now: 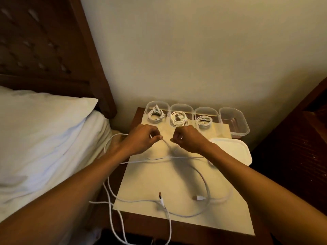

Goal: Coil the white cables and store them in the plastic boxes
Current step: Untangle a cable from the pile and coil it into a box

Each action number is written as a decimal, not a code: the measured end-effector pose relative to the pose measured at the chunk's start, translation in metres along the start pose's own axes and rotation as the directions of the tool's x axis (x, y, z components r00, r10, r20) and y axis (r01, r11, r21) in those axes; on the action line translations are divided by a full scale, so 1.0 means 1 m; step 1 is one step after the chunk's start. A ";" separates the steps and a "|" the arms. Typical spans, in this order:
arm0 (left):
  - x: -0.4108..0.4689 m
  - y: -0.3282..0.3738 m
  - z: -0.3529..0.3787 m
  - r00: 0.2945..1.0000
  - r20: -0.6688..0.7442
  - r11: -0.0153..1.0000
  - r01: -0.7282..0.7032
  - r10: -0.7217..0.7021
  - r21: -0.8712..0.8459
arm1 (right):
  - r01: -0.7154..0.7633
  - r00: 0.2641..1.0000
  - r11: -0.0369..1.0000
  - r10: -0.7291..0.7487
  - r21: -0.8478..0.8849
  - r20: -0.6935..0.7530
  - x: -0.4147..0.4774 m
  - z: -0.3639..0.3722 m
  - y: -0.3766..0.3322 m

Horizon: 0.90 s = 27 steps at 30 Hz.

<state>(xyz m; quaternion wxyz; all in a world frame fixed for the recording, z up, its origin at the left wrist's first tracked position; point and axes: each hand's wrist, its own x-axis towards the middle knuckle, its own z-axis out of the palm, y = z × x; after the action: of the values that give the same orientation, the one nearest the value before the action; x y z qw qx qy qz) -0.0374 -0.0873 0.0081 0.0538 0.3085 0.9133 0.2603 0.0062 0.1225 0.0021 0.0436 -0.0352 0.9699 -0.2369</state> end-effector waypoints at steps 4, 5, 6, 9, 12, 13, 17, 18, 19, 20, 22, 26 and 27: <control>-0.020 -0.005 0.024 0.995 0.094 0.999 0.040 -0.038 -0.014 | -0.139 0.982 0.967 0.162 -0.212 0.099 -0.014 0.026 -0.001; -0.021 -0.006 0.030 0.994 0.093 0.999 0.050 -0.049 -0.010 | -0.156 0.980 0.963 0.178 -0.218 0.087 -0.016 0.029 -0.002; -0.020 -0.005 0.034 0.994 0.096 0.998 0.057 -0.056 -0.012 | -0.166 0.980 0.962 0.185 -0.214 0.072 -0.018 0.030 -0.002; -0.010 0.000 0.041 0.994 0.099 0.999 0.049 -0.047 -0.010 | -0.185 0.978 0.961 0.201 -0.204 0.061 -0.020 0.034 -0.004; 0.001 0.008 0.038 0.996 0.087 0.999 0.012 -0.016 0.045 | -0.171 0.984 0.967 0.177 -0.189 0.015 -0.019 0.032 -0.009; 0.005 0.010 0.035 0.997 0.080 0.998 0.005 -0.010 0.065 | -0.167 0.986 0.974 0.164 -0.152 -0.029 -0.019 0.028 -0.012; 0.016 0.026 0.006 0.999 -0.018 0.994 -0.047 0.049 0.099 | -0.084 0.980 0.996 0.076 -0.037 -0.185 -0.023 -0.002 -0.024; 0.019 0.032 -0.004 0.996 -0.052 0.992 -0.066 0.072 0.107 | -0.052 0.978 0.999 0.047 -0.017 -0.203 -0.025 -0.011 -0.026; 0.021 0.039 -0.015 0.991 -0.085 0.989 -0.088 0.099 0.121 | -0.020 0.974 1.000 0.019 0.000 -0.225 -0.028 -0.021 -0.029; 0.023 0.047 -0.027 0.986 -0.113 0.985 -0.105 0.121 0.138 | 0.005 0.969 1.000 -0.002 0.008 -0.248 -0.030 -0.031 -0.032; 0.025 0.067 -0.051 0.973 -0.171 0.976 -0.125 0.155 0.178 | 0.030 0.954 0.999 -0.016 0.042 -0.300 -0.037 -0.055 -0.040; 0.029 0.111 -0.100 0.934 -0.285 0.963 -0.153 0.214 0.224 | 0.071 0.926 0.983 -0.002 0.170 -0.377 -0.051 -0.106 -0.057; 0.029 0.122 -0.111 0.922 -0.302 0.955 -0.172 0.242 0.240 | 0.084 0.927 0.976 -0.002 0.202 -0.376 -0.055 -0.118 -0.060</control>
<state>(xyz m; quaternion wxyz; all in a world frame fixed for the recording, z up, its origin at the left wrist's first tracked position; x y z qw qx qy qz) -0.0244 -0.0366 0.1675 -0.1597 0.3599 0.8938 0.2147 0.0517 0.1276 0.1379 -0.1433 -0.0060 0.9282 -0.3434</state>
